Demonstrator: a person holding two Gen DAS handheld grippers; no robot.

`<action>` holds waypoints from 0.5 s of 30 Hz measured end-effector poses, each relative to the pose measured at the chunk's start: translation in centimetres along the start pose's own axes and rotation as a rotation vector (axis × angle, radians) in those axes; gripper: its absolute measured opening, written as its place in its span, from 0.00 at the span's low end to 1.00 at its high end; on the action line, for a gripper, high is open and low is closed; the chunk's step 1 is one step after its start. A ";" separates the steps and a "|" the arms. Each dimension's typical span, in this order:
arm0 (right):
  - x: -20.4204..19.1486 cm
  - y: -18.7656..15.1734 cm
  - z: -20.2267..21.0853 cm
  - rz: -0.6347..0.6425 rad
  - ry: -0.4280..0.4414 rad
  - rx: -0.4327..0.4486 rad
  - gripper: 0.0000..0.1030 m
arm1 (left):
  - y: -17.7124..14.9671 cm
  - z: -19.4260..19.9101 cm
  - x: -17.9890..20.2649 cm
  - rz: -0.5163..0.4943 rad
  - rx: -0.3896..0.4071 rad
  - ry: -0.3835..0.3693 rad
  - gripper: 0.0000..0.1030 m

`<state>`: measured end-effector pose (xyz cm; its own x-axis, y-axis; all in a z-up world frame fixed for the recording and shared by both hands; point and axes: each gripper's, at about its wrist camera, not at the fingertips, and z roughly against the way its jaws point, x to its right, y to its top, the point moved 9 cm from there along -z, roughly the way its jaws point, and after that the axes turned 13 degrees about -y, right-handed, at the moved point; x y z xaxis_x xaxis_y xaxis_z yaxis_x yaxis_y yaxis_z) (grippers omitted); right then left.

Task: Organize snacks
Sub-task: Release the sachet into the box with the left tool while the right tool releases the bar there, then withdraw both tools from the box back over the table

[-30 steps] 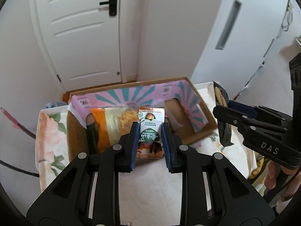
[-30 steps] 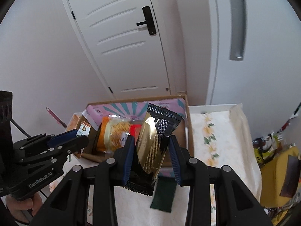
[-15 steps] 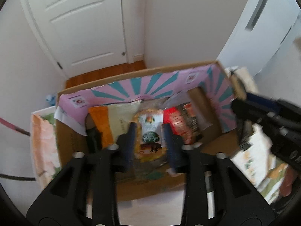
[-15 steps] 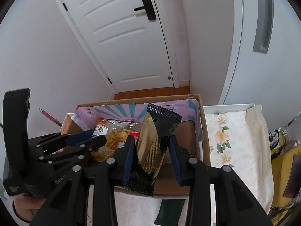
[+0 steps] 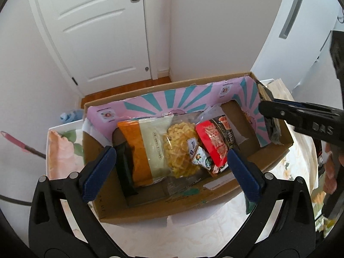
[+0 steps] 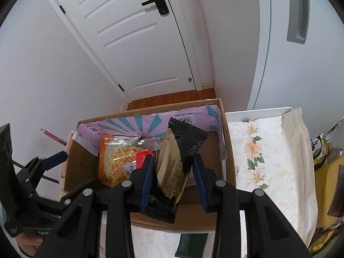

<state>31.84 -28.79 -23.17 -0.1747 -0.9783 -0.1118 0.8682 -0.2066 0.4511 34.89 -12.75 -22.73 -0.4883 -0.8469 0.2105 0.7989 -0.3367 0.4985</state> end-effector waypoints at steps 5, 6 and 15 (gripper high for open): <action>0.3 0.7 -1.9 -0.016 -0.014 -0.056 0.60 | -0.2 0.3 -0.4 0.006 0.004 0.011 1.00; 0.4 0.8 -2.1 -0.025 -0.009 -0.055 0.69 | -0.3 0.3 -0.4 0.005 0.006 0.015 1.00; 1.3 0.4 -0.1 -0.075 0.016 -0.008 0.84 | -0.5 1.6 -0.1 0.017 0.029 -0.003 1.00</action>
<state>32.07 -30.17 -23.25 -0.2317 -0.9596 -0.1595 0.8567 -0.2790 0.4338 34.00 -11.82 -21.68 -0.4755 -0.8513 0.2216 0.7966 -0.3099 0.5190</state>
